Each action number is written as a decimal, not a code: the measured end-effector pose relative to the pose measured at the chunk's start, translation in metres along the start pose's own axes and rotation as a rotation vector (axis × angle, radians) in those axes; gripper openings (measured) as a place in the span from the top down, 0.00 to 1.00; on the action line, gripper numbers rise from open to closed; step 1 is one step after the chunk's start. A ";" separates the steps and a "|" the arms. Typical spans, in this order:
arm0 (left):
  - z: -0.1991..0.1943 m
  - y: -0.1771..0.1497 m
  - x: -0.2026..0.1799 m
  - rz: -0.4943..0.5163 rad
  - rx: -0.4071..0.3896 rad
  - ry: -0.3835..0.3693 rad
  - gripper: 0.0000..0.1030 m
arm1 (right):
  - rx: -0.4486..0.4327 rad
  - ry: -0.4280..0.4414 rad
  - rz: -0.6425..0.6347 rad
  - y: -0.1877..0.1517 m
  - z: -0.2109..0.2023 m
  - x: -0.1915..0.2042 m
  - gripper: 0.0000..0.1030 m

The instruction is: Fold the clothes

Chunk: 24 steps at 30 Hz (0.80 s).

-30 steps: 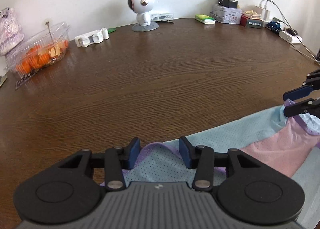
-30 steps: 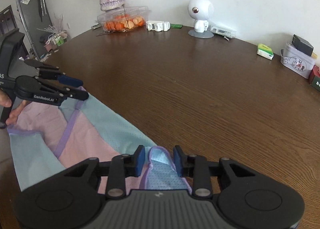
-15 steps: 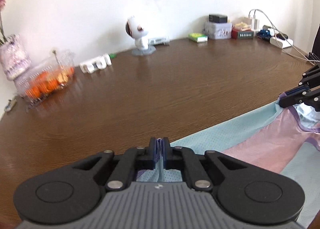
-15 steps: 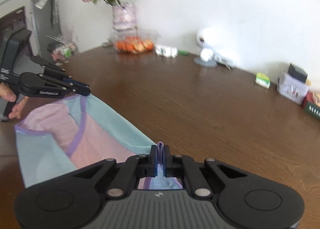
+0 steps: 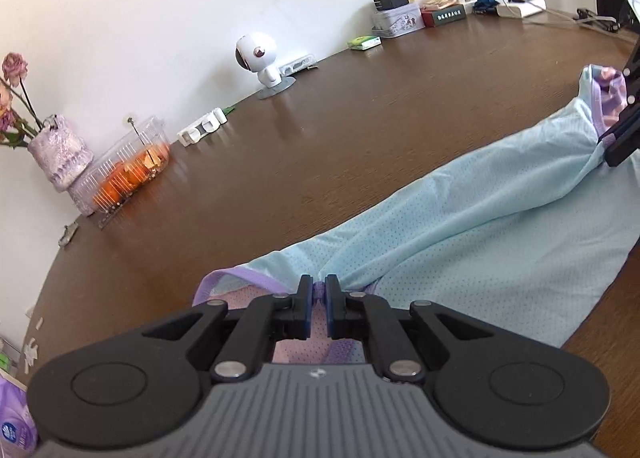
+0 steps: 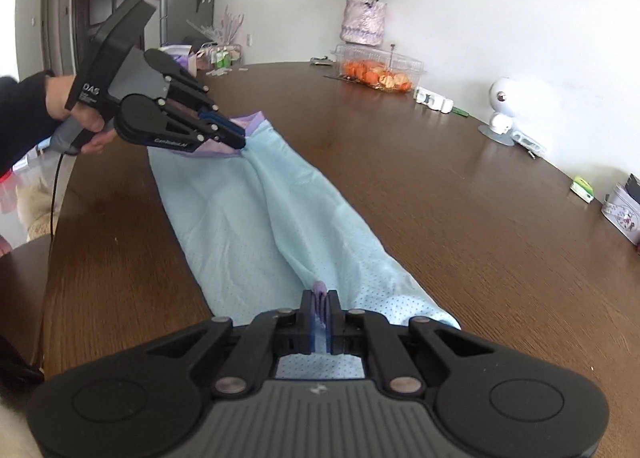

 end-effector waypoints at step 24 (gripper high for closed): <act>-0.005 0.032 -0.006 -0.076 -0.095 -0.034 0.36 | 0.066 -0.269 0.247 -0.068 -0.074 -0.100 0.77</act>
Point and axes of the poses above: each gripper's, at about its wrist camera, not at the fingertips, and z roughly the way its jaws point, x to its left, y to its top, the point moved 4 cm from there along z, roughly the way its jaws point, and after that the axes turned 11 degrees about -z, right-handed, at the moved point
